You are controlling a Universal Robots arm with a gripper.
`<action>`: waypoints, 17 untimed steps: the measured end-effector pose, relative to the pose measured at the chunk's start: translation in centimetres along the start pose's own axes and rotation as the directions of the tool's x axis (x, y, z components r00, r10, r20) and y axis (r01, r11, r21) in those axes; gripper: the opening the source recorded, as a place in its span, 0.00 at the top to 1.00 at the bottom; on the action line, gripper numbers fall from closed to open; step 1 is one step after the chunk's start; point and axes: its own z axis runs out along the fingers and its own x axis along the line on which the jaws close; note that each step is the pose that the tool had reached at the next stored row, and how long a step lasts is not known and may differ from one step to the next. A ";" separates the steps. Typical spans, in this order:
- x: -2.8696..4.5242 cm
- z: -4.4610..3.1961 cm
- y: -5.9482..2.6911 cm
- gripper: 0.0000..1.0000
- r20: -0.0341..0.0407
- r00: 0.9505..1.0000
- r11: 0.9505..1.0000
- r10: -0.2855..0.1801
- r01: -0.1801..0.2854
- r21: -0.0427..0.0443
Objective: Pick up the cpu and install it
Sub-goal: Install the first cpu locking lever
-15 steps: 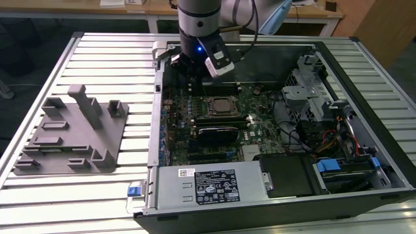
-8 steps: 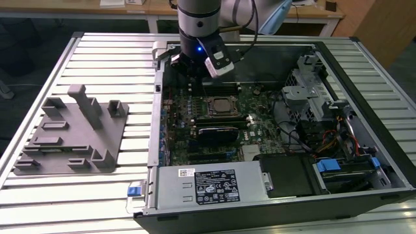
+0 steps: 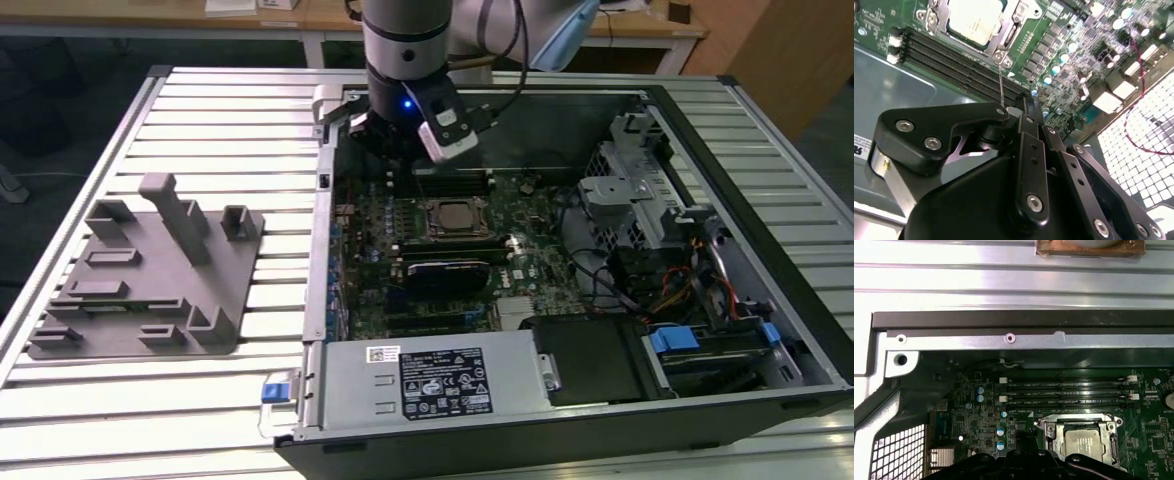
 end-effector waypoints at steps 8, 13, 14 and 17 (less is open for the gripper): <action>0.16 0.18 -0.08 0.89 0.000 1.000 0.999 0.001 -0.001 -0.034; 0.20 0.39 -0.14 0.89 0.000 1.000 0.999 0.001 -0.001 -0.041; 0.20 0.45 -0.15 0.89 0.000 1.000 0.999 0.001 -0.001 -0.043; 0.20 0.58 -0.18 0.89 0.000 1.000 0.999 0.001 -0.001 -0.051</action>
